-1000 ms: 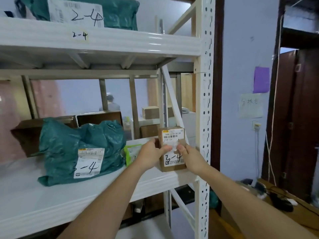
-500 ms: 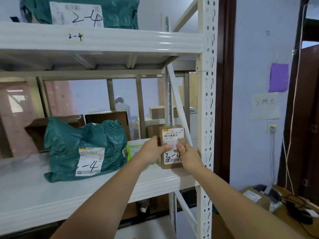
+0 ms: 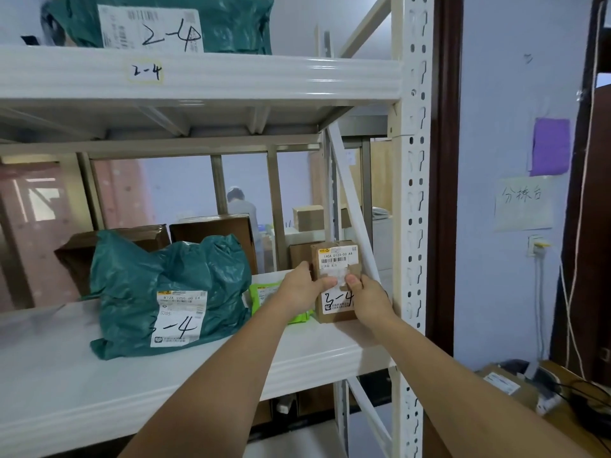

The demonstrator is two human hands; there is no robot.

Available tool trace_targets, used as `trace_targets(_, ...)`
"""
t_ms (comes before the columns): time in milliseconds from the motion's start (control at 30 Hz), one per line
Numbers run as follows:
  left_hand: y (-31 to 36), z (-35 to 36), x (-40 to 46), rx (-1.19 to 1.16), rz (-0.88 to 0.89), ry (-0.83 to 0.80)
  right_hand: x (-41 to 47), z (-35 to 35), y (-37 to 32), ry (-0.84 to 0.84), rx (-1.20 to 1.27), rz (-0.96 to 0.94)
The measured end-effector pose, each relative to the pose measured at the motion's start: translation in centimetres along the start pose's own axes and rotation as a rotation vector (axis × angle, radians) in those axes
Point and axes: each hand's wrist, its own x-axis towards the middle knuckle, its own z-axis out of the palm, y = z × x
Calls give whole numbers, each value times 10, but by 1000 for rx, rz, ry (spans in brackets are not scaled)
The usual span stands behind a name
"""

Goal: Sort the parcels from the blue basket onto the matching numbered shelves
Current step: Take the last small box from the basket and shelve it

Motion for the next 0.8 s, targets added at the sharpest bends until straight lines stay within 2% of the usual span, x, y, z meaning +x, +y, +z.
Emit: trace_targets(800, -27, 2, 35, -20, -14, 48, 37, 13, 8, -69, 95, 106)
